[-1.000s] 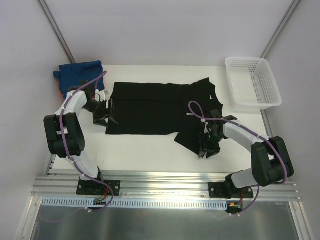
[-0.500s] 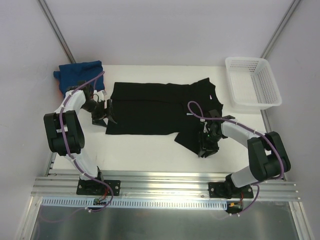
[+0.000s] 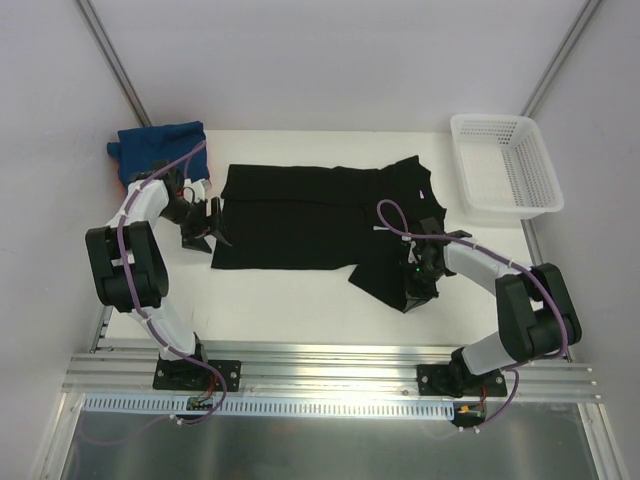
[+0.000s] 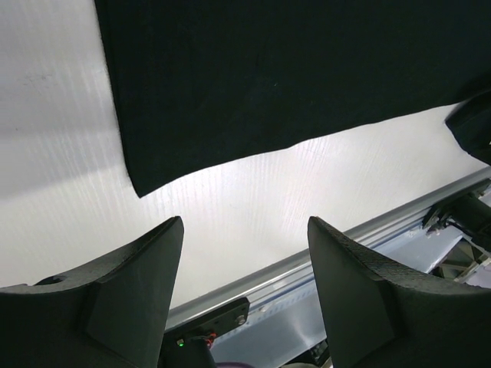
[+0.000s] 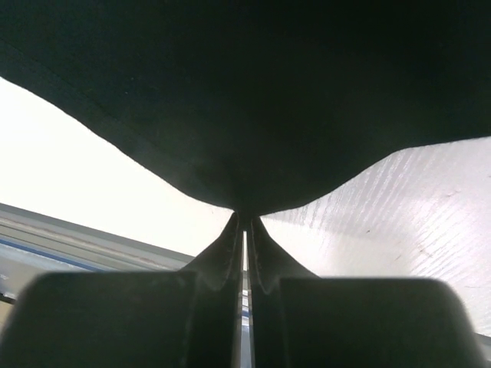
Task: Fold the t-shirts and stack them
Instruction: Fold the tshirt
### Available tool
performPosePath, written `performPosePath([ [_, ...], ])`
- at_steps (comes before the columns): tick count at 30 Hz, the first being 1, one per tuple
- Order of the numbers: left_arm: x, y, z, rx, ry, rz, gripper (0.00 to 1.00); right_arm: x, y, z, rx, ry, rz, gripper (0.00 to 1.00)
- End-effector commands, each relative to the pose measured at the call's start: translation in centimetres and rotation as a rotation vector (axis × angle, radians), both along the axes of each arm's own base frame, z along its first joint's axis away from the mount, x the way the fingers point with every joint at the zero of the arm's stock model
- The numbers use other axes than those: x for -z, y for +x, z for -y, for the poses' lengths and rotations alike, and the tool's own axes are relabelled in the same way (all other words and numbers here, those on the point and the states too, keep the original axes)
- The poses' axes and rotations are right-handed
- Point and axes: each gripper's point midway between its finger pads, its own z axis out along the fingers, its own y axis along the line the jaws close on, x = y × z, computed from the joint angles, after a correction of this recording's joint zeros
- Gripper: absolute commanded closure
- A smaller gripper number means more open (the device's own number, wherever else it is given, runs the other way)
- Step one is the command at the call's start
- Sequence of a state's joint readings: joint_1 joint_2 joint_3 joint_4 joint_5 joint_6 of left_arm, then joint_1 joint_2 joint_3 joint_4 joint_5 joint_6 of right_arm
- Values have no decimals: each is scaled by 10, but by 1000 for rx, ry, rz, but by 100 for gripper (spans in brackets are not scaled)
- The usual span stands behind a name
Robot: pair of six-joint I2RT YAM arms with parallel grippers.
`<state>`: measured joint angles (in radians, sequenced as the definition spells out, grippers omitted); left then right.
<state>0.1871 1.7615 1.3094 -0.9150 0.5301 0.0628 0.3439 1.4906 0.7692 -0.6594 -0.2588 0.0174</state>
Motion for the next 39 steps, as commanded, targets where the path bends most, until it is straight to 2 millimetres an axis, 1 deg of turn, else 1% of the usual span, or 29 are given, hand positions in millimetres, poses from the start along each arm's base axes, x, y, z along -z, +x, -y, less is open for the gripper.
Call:
performPosePath([
  [1, -12, -10, -5, 1, 8, 23, 34, -15, 14, -1, 11, 11, 69, 99],
  [4, -7, -18, -7, -3, 9, 4, 35, -18, 14, -1, 9, 11, 79, 99],
  [5, -5, -22, -7, -5, 5, -6, 36, -20, 16, -1, 13, 13, 91, 99],
  [11, 2, -25, -7, -16, -11, -33, 41, -29, 19, -3, 12, 32, 120, 99],
  [12, 3, -24, -8, -16, -13, -38, 44, -29, 20, -3, 12, 31, 125, 99],
  [16, 11, -21, -18, -55, -21, -65, 46, -31, 23, -3, 11, 33, 133, 99],
  [21, 27, -21, -26, -90, -38, -122, 47, -31, 24, -2, 18, 29, 134, 99],
  [27, 41, -21, -27, -110, -66, -176, 47, -30, 28, -2, 21, 27, 130, 99],
  [31, 52, -18, -28, -120, -76, -201, 48, -31, 34, -2, 21, 27, 137, 100],
  [34, 59, -15, -31, -135, -85, -215, 51, -31, 35, -2, 21, 26, 136, 99],
  [38, 66, -11, -32, -153, -98, -233, 51, -31, 37, -2, 21, 26, 135, 99],
  [39, 67, -11, -33, -158, -99, -237, 56, -31, 37, -2, 23, 24, 134, 99],
])
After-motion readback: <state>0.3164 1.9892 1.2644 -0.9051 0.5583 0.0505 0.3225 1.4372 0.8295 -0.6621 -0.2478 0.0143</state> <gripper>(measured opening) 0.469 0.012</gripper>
